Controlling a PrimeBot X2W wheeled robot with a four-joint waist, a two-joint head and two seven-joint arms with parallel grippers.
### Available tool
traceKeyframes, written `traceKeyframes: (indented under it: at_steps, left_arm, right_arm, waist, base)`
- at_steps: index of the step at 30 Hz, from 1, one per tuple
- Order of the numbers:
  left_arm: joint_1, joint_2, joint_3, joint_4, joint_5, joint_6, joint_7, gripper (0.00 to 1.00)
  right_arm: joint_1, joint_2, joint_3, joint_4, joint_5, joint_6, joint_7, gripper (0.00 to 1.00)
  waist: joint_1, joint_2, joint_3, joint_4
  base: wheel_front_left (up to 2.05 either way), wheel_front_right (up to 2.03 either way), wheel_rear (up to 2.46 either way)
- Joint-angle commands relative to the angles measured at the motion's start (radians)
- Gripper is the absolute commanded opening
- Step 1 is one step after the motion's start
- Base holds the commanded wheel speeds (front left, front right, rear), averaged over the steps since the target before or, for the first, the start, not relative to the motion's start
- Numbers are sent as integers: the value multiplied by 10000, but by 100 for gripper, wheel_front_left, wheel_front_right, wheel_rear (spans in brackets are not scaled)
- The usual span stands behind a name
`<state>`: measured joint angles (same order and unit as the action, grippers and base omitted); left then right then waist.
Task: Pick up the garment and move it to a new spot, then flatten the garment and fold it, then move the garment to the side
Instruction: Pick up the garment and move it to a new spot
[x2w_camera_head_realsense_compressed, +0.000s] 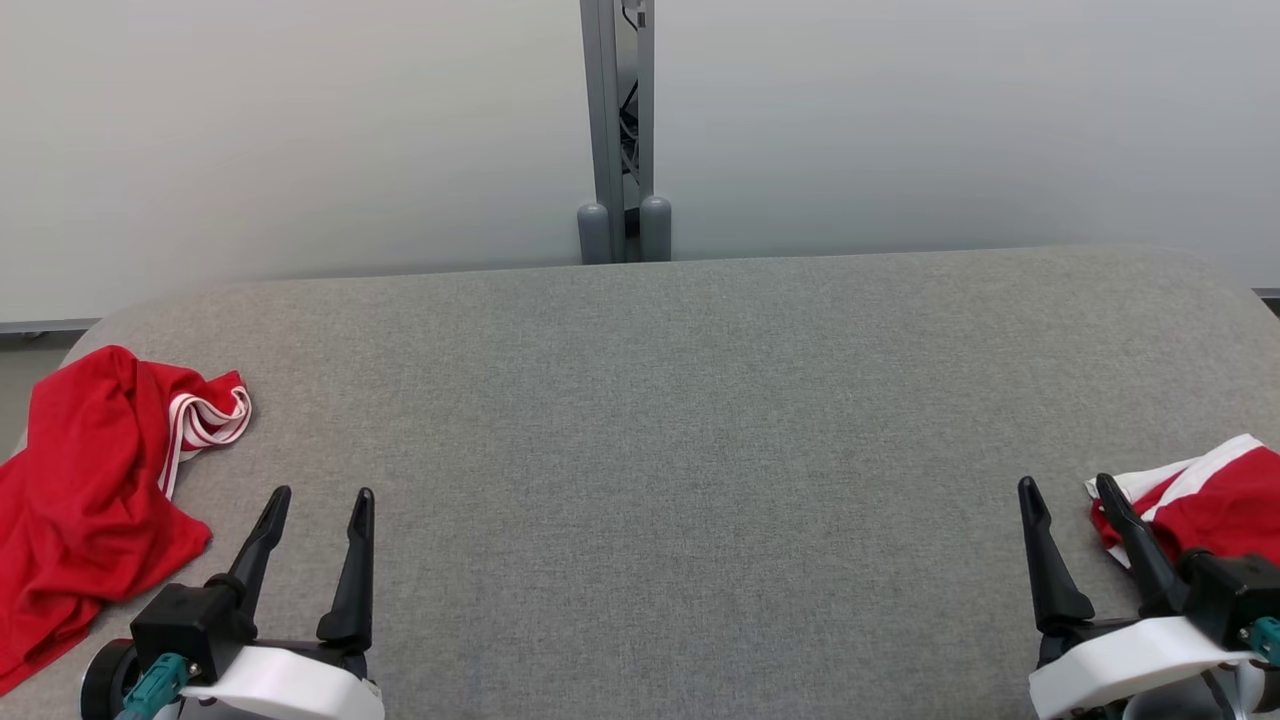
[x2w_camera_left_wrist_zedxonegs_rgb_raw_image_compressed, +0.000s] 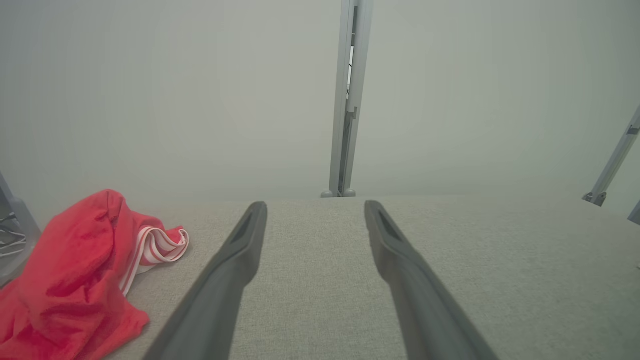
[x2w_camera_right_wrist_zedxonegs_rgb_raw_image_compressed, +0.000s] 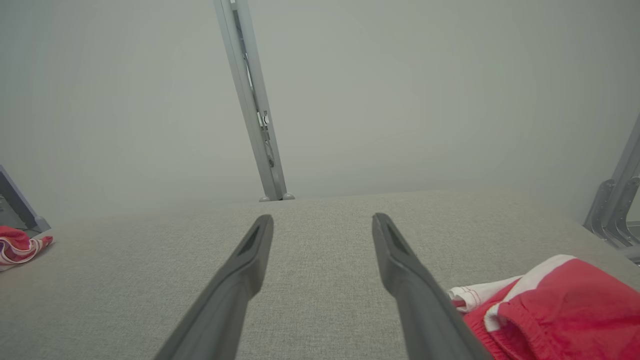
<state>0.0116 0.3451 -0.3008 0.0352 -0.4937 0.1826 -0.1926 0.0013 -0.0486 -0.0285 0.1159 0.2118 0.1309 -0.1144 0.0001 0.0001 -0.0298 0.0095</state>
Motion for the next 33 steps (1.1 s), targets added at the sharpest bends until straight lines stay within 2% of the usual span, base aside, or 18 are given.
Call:
traceKeyframes:
  at_steps: [1,9,24,33]
  left_arm:
    - [-121,57,8,-16,-36,26,8,100]
    - [-275,68,-1,28,-24,43,-39,100]
    - [-191,72,29,75,-165,109,-106,100]
    - [-146,115,46,57,-239,116,-130,100]
  right_arm:
    - [122,-50,-56,-45,69,-4,-5,100]
    - [186,-48,17,-138,32,-4,17,100]
    - [73,-50,657,-114,272,-4,-5,100]
    - [-44,-51,819,124,367,-4,-104,100]
  waist:
    - [-1,-1,8,39]
    - [-1,-1,10,648]
    - [-1,-1,-16,3487]
    - [-1,-1,-17,4133]
  base:
    - [0,0,0]
    - [0,0,0]
    - [0,0,0]
    - [0,0,0]
